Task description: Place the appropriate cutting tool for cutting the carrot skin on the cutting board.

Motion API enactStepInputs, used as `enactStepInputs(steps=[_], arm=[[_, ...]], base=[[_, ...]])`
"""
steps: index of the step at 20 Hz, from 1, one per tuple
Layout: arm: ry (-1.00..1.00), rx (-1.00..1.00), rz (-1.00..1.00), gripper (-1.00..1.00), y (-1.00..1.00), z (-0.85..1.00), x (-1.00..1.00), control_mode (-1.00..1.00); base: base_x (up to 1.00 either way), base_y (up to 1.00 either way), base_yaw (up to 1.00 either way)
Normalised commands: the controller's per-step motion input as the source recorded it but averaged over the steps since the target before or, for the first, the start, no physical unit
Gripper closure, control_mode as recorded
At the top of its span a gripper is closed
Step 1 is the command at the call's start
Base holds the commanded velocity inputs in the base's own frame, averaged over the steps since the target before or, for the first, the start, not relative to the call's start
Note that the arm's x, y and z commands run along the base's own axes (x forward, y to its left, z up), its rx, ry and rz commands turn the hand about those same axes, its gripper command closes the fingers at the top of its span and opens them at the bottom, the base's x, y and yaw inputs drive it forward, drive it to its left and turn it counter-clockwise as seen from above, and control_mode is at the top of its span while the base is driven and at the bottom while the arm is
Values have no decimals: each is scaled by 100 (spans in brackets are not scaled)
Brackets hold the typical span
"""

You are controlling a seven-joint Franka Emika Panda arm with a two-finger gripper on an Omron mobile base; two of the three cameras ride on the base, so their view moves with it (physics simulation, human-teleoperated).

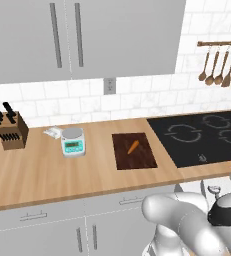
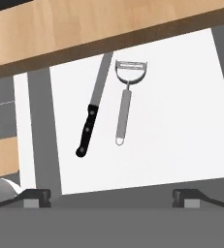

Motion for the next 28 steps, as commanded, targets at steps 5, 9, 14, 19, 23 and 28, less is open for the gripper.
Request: enactStepInputs(steps=[5,9,14,19,23,28], arm=[[19,0,0,-100,-12,-38,2,-100],[22,0,0,-100,-13,-27,9,-100],[14,0,0,-100,-18,-38,0,-100],[8,2,0,-100,-14,-38,0,-100],[7,2,2,-100,-12,-38,-10,-100],[4,2,7,-100,-8,-39,-44,-100]], base=[[0,0,0],[0,0,0],[0,0,0],[0,0,0],[0,0,0],[0,0,0]])
